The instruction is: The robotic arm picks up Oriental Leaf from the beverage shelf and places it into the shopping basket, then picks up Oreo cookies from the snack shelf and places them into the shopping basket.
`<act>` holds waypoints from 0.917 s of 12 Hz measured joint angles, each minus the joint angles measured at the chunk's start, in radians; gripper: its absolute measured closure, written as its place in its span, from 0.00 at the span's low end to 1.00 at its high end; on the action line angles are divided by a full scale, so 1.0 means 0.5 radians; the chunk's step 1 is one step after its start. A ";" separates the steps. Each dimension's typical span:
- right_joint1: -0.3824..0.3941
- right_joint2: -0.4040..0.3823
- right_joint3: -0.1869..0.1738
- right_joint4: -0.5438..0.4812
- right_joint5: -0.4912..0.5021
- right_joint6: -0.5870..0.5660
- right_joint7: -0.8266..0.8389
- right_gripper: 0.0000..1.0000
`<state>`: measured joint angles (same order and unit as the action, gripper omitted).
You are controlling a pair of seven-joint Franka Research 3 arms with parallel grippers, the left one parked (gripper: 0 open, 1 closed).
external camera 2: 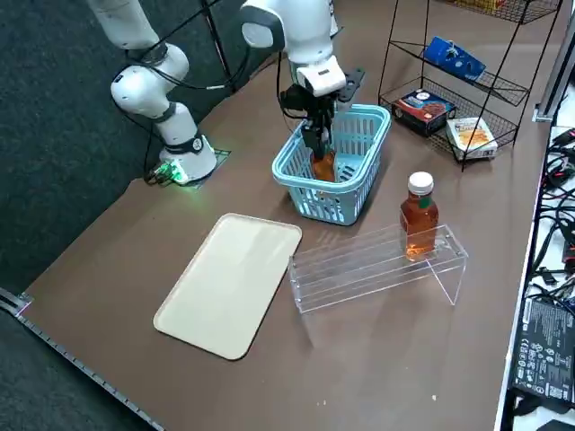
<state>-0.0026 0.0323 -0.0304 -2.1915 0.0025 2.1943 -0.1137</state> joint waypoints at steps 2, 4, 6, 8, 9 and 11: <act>0.015 0.060 0.000 -0.007 0.000 0.041 0.011 0.45; 0.024 0.109 0.000 -0.008 0.000 0.058 0.025 0.45; 0.028 0.141 0.000 -0.008 0.000 0.064 0.039 0.45; 0.028 0.150 0.000 -0.005 0.000 0.068 0.052 0.39; 0.028 0.150 0.000 -0.001 0.000 0.068 0.059 0.29; 0.028 0.148 0.000 0.038 0.000 0.057 0.086 0.07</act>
<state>0.0113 0.1062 -0.0303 -2.1723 0.0025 2.2229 -0.0709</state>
